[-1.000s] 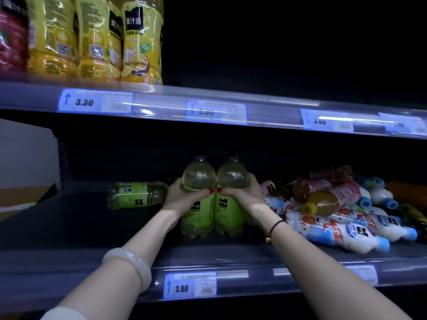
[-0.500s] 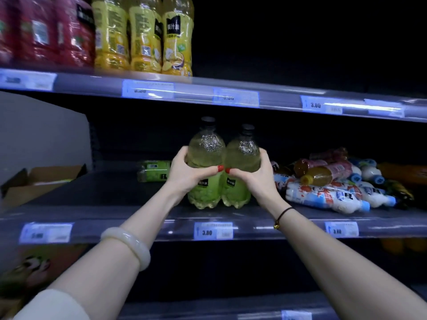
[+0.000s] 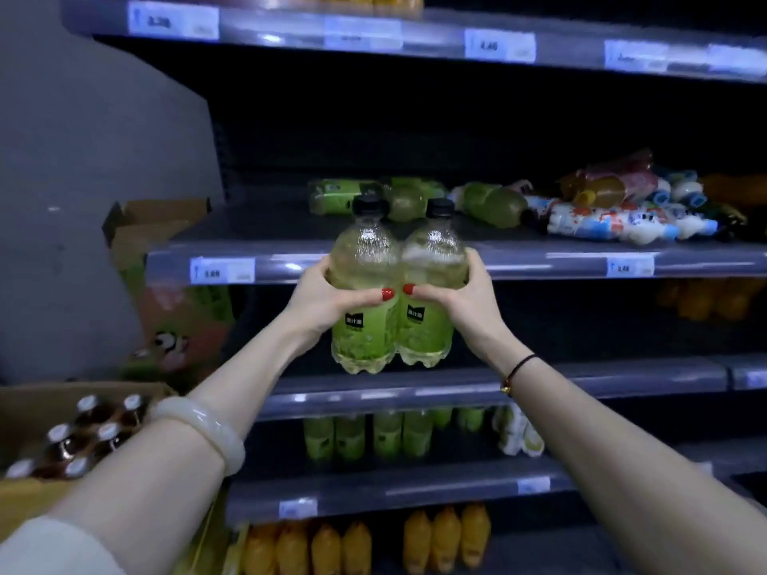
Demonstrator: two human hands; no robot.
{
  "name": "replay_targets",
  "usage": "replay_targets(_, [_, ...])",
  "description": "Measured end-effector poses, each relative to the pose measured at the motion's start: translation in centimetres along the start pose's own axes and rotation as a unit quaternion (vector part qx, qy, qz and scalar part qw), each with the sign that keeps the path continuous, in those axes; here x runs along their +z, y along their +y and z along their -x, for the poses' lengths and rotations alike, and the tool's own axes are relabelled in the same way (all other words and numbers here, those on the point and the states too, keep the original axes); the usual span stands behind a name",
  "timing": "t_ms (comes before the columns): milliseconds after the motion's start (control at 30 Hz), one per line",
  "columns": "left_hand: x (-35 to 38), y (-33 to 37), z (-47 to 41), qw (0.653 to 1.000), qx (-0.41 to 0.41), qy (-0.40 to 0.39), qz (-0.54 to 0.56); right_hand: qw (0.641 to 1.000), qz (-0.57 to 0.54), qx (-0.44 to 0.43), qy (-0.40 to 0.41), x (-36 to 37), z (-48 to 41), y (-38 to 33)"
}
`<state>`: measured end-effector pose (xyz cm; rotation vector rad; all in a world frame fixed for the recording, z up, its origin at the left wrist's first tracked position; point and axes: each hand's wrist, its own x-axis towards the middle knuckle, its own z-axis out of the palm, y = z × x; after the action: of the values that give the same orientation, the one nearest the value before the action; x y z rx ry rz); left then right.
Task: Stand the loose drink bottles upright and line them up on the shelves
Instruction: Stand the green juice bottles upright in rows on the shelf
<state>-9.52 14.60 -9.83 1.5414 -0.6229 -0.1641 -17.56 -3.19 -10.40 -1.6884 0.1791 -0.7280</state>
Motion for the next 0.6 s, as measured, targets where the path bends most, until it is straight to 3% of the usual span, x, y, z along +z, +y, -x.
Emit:
replay_targets(333, [-0.5, -18.5, 6.4, 0.989, -0.144, 0.003, 0.028, 0.989, 0.05, 0.127, -0.061, 3.1, 7.7, 16.4])
replay_targets(600, [0.3, -36.2, 8.7, 0.983, -0.182, 0.036, 0.008, 0.986, 0.06, 0.135, -0.077, 6.3, 11.3, 33.0])
